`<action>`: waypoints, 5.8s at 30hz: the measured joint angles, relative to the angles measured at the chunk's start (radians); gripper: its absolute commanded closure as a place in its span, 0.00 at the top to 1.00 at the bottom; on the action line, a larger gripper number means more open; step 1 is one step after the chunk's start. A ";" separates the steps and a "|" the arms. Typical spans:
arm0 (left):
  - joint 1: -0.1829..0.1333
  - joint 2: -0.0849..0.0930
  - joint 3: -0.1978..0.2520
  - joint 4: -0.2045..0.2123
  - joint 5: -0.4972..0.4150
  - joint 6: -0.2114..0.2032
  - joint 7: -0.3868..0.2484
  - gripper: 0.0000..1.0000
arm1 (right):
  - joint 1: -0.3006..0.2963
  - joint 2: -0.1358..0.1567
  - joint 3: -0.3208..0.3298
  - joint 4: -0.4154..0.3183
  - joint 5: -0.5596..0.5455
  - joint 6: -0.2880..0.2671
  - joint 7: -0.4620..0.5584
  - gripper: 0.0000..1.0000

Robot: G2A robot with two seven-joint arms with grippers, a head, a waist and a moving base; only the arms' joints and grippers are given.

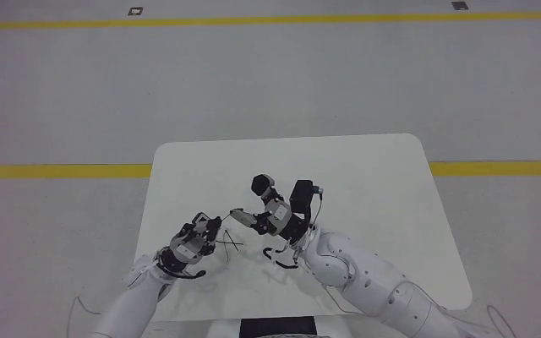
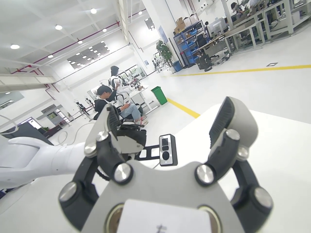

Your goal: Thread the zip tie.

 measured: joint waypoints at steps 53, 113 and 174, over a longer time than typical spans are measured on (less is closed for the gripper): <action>-0.048 -0.071 -0.361 -0.008 0.519 -0.376 -0.056 0.00 | -0.015 0.003 0.011 -0.032 0.158 0.000 0.117 1.00; -0.085 0.006 -0.321 -0.015 0.523 -0.338 -0.070 0.00 | 0.027 -0.060 0.127 0.077 1.322 0.000 1.056 0.14; -0.085 0.006 -0.321 -0.015 0.523 -0.338 -0.070 1.00 | 0.004 -0.136 0.189 0.169 1.278 0.006 1.087 0.00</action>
